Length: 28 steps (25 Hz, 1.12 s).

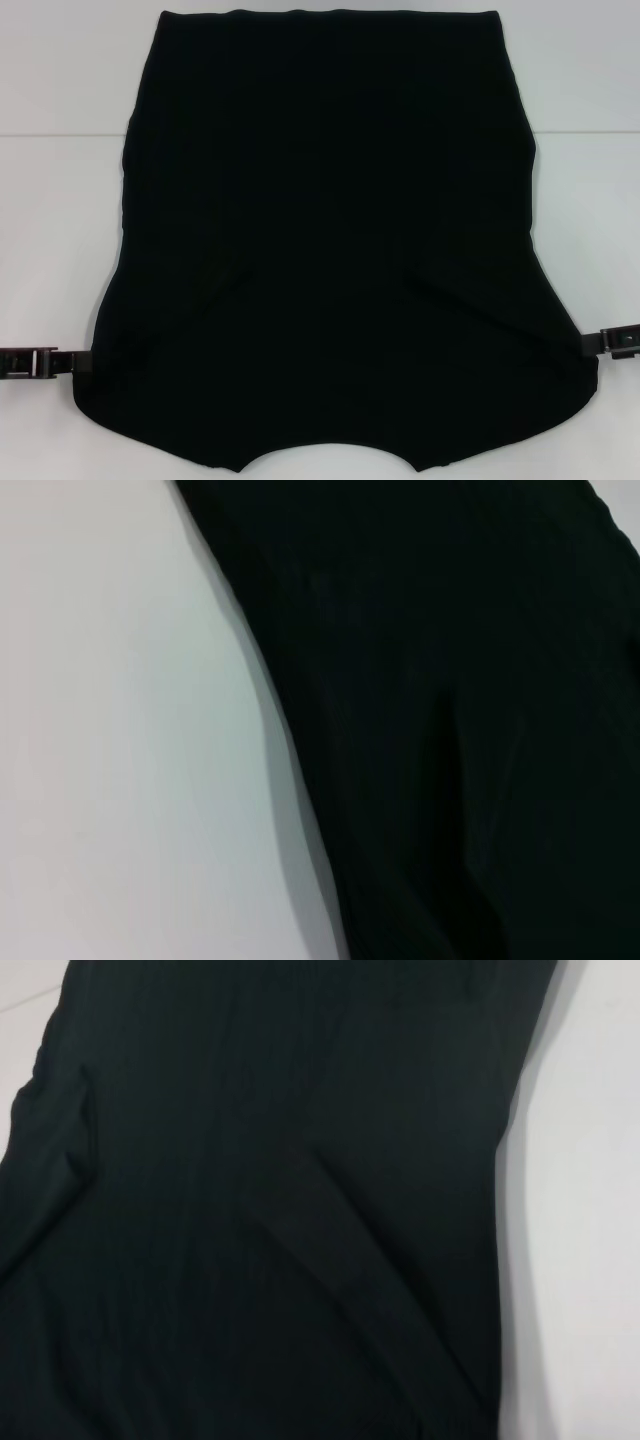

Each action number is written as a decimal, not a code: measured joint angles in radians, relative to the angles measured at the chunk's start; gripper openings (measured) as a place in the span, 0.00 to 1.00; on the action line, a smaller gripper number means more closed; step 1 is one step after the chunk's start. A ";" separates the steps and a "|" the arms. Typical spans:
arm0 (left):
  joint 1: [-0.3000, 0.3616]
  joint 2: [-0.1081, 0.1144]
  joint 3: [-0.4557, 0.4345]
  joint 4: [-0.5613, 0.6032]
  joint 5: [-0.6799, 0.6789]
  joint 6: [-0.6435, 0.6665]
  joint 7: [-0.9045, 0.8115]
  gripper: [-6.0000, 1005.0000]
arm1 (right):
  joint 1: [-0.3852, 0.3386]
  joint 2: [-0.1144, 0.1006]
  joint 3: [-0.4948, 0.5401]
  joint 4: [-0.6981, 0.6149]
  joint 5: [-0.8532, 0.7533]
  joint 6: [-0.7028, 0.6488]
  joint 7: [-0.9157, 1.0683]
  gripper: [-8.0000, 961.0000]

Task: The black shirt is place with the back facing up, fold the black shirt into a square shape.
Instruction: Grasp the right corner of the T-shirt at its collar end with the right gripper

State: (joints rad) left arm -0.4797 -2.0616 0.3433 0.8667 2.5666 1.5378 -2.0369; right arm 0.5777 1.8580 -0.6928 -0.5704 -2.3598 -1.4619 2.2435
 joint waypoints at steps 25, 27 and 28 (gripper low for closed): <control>-0.020 0.004 0.000 -0.025 -0.002 -0.026 0.007 0.02 | 0.054 0.021 0.005 0.056 -0.030 -0.053 -0.053 0.75; -0.021 0.005 0.000 -0.027 -0.001 -0.028 0.007 0.02 | 0.053 0.020 0.008 0.056 -0.031 -0.051 -0.053 0.75; -0.021 0.006 0.000 -0.027 -0.001 -0.028 0.007 0.02 | 0.053 0.019 0.008 0.056 -0.030 -0.048 -0.052 0.75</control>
State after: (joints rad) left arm -0.5008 -2.0560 0.3435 0.8397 2.5651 1.5097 -2.0295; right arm 0.6307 1.8771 -0.6849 -0.5140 -2.3903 -1.5104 2.1915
